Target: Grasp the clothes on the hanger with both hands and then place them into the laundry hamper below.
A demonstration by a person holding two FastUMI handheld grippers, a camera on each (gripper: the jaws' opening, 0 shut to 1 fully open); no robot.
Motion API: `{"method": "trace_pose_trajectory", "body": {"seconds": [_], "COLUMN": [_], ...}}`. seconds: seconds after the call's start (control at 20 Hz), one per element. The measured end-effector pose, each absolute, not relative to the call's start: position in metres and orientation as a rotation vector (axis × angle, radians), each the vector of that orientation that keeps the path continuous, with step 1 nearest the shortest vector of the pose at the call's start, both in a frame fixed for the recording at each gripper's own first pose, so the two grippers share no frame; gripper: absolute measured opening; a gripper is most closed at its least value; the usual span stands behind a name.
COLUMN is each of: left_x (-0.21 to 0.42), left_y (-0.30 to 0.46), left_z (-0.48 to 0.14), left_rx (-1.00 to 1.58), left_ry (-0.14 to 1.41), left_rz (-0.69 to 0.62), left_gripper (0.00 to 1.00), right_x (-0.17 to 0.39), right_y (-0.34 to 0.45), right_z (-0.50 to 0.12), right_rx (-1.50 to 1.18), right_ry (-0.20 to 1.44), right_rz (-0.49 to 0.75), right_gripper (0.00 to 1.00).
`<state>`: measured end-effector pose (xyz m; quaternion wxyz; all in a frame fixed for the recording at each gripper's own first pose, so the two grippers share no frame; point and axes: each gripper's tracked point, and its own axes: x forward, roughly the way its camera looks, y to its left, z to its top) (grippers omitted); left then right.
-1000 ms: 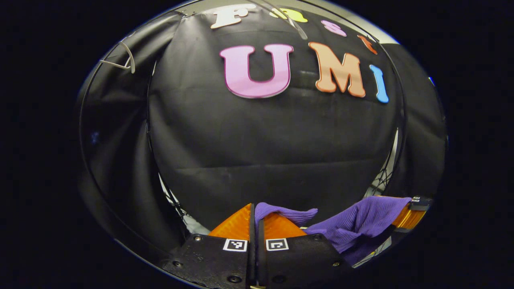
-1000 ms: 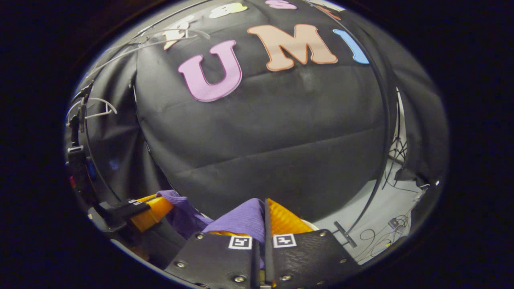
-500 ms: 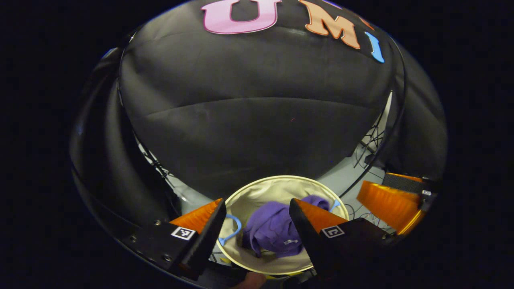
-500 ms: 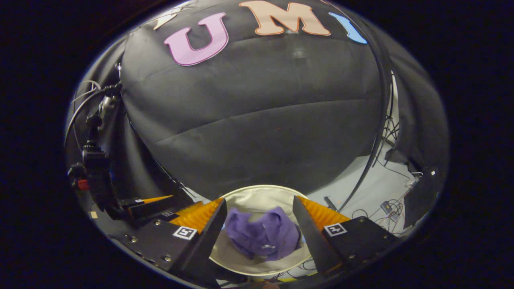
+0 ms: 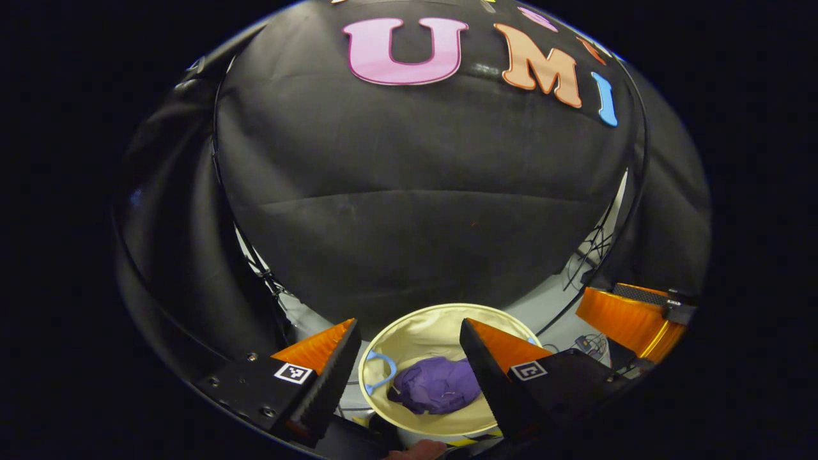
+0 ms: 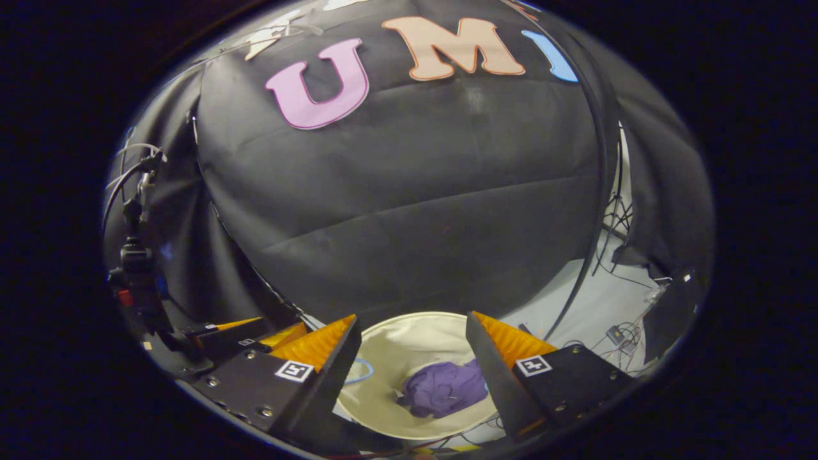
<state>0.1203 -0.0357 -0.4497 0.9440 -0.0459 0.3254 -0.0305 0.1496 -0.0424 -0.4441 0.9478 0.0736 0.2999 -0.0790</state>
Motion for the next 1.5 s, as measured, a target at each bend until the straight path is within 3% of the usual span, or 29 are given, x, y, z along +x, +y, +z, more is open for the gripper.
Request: {"method": "trace_pose_trajectory", "body": {"seconds": [0.45, 0.8, 1.1, 1.2, 1.3, 1.5], "left_x": [0.103, 0.079, 0.054, 0.042, 0.031, 0.012], "left_y": [-0.005, -0.001, 0.001, 0.002, 0.004, 0.008], "left_z": [-0.318, -0.234, -0.185, -0.17, -0.156, -0.127], "left_rx": [-0.089, -0.092, -0.088, -0.088, -0.089, -0.12], "left_ry": [0.454, 0.289, 0.193, 0.164, 0.136, 0.081], "left_rz": [-0.049, -0.074, -0.086, -0.091, -0.086, -0.076], "left_gripper": [0.96, 0.96, 0.96, 0.96, 0.95, 0.94], "right_x": [0.147, 0.114, 0.081, 0.069, 0.056, 0.033], "right_y": [0.002, 0.035, 0.056, 0.061, 0.065, 0.065], "right_z": [-0.325, -0.229, -0.179, -0.168, -0.158, -0.142], "right_rx": [0.09, 0.055, 0.021, 0.005, -0.006, -0.035], "right_ry": [0.415, 0.243, 0.147, 0.132, 0.113, 0.09], "right_rz": [-0.102, -0.076, -0.067, -0.064, -0.064, -0.076], "right_gripper": [0.99, 0.98, 0.98, 0.92, 0.92, 0.98]}}
